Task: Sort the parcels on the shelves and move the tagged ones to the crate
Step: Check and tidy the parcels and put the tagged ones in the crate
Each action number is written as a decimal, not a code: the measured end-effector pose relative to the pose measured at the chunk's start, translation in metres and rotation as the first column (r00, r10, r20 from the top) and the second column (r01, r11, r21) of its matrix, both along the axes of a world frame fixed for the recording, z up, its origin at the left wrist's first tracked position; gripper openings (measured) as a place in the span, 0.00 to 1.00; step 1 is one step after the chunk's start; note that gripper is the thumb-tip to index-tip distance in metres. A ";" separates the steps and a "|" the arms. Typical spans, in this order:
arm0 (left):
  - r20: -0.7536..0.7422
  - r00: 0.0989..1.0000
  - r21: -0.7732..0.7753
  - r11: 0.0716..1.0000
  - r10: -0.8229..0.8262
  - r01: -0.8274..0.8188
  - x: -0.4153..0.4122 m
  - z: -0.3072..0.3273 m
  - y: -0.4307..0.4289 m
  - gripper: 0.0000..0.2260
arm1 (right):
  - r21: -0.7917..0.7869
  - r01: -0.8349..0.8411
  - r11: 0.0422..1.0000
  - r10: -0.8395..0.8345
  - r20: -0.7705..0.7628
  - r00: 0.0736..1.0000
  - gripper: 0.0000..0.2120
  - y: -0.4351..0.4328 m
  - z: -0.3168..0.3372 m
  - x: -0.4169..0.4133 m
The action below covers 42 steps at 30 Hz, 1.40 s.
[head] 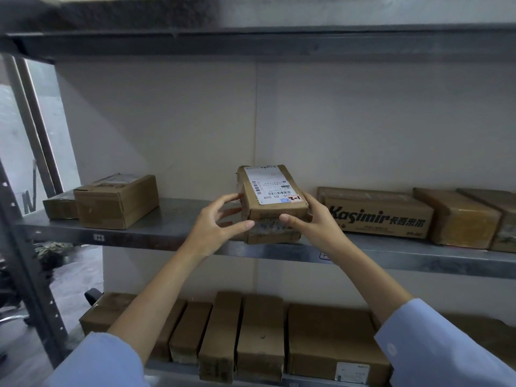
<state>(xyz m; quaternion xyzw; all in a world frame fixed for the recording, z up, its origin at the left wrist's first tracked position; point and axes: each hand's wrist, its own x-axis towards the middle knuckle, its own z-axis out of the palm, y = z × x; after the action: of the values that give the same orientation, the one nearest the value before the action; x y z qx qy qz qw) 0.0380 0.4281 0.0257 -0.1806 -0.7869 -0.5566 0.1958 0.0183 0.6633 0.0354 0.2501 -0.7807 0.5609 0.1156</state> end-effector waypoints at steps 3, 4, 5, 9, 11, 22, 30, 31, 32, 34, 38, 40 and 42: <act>0.018 0.999 0.056 0.998 0.038 -0.039 -0.003 0.004 -0.008 0.28 | 0.001 -0.037 0.999 0.037 0.033 0.999 0.27 0.006 -0.003 -0.001; 0.027 0.999 0.094 0.994 0.047 -0.049 -0.005 0.005 -0.011 0.27 | 0.009 -0.049 0.999 0.048 0.045 0.998 0.25 0.007 -0.005 -0.001; 0.035 0.998 0.132 0.990 0.048 -0.053 -0.007 0.005 -0.014 0.27 | 0.014 -0.058 0.998 0.057 0.060 0.997 0.23 0.008 -0.006 -0.002; 0.059 0.994 0.058 0.994 0.091 -0.094 -0.018 0.007 -0.021 0.33 | 0.043 -0.085 0.995 0.081 0.090 0.993 0.17 0.011 -0.007 -0.004; 0.092 0.992 0.003 0.996 0.091 -0.092 -0.023 0.008 -0.022 0.37 | 0.050 -0.099 0.994 0.094 0.091 0.991 0.17 0.013 -0.007 -0.006; 0.099 0.988 0.042 0.992 0.118 -0.123 -0.023 0.000 -0.023 0.39 | 0.118 0.080 0.990 -0.074 -0.054 0.996 0.32 0.016 -0.004 -0.017; -0.067 0.944 0.101 0.943 0.323 -0.316 -0.018 -0.010 -0.025 0.29 | 0.072 0.269 0.960 -0.259 -0.128 0.957 0.23 0.001 -0.006 -0.015; -0.091 0.930 0.089 0.933 0.357 -0.350 -0.017 -0.011 -0.024 0.29 | 0.074 0.254 0.964 -0.244 -0.128 0.961 0.20 -0.002 -0.005 -0.014; -0.115 0.913 0.077 0.920 0.391 -0.384 -0.015 -0.012 -0.023 0.29 | 0.080 0.236 0.969 -0.225 -0.127 0.966 0.16 -0.005 -0.005 -0.012; -0.152 0.880 0.059 0.893 0.450 -0.446 -0.011 -0.012 -0.020 0.29 | 0.075 0.195 0.978 -0.187 -0.094 0.978 0.13 -0.009 -0.005 -0.009; -0.173 0.861 0.039 0.876 0.479 -0.480 -0.006 -0.011 -0.017 0.29 | 0.036 0.140 0.990 -0.139 -0.023 0.990 0.26 -0.015 -0.006 -0.004; -0.158 0.875 0.012 0.887 0.458 -0.462 -0.005 -0.011 -0.020 0.27 | 0.073 0.154 0.985 -0.152 -0.030 0.988 0.30 -0.017 -0.008 -0.004; -0.118 0.899 -0.005 0.906 0.421 -0.424 -0.003 -0.008 -0.025 0.24 | 0.098 0.172 0.980 -0.169 -0.040 0.985 0.29 -0.017 -0.009 -0.007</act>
<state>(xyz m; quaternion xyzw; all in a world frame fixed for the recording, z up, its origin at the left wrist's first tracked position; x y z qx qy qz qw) 0.0351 0.4030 0.0179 -0.0403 -0.8033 -0.4774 0.3537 0.0117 0.6462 0.0261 0.1964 -0.8247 0.5048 0.1628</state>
